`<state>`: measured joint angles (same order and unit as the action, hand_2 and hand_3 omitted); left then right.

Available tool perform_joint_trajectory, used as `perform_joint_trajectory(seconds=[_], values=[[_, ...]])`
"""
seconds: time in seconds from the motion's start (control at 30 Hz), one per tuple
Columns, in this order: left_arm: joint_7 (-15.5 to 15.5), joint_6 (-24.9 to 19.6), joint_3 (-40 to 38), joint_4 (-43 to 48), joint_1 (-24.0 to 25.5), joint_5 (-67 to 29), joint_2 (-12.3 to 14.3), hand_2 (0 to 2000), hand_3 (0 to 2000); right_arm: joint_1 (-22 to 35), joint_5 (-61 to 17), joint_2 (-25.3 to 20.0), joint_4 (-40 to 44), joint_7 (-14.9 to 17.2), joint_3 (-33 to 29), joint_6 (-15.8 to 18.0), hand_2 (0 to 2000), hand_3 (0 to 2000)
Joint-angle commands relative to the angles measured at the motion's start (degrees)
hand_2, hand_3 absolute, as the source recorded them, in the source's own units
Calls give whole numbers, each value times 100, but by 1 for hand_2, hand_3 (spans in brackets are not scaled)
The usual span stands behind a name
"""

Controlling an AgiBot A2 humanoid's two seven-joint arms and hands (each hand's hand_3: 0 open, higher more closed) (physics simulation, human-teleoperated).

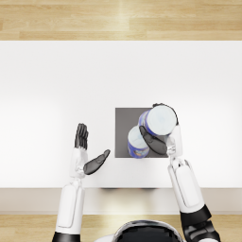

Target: Pick up the blue can on the left and place it in the middle, then pick up the blue can on the right and place it on top of the can in the middle

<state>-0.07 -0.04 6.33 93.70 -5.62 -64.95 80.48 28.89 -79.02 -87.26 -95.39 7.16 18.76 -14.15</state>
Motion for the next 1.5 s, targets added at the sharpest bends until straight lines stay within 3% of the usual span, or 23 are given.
perform_joint_trajectory(seconds=[0.03,0.23,0.9,0.93,0.97,1.03,1.07,1.4,1.43,1.47,1.5], values=[[2,1,-420,255,84,0,-4,0,0,142,1,-87,199,32,142,-85,2000,1520],[7,4,-558,376,172,0,33,0,0,-31,2,-70,420,110,514,-407,2000,1520],[8,4,-494,304,103,0,190,0,0,-408,-1,-86,1173,135,600,-519,2000,1520],[7,4,-480,322,96,0,198,0,0,-421,-3,-81,1199,126,607,-522,639,1193],[7,4,-482,281,79,0,207,0,0,-438,-2,-78,1203,122,587,-602,0,867],[8,4,-473,308,101,0,219,0,0,-452,0,-93,1216,187,571,-746,0,213],[8,4,-458,334,123,0,224,0,0,-482,0,-87,1178,204,551,-791,0,0],[8,4,-242,684,-107,0,331,0,0,-405,2,-232,294,303,218,-933,0,0],[8,4,-211,727,-135,0,344,0,0,-128,2,254,253,306,635,-936,0,0],[8,4,-199,755,-152,0,355,0,0,-289,3,-145,175,306,206,-956,0,0],[8,4,-164,744,-187,0,370,0,0,-265,1,-156,143,315,173,-928,0,0]])
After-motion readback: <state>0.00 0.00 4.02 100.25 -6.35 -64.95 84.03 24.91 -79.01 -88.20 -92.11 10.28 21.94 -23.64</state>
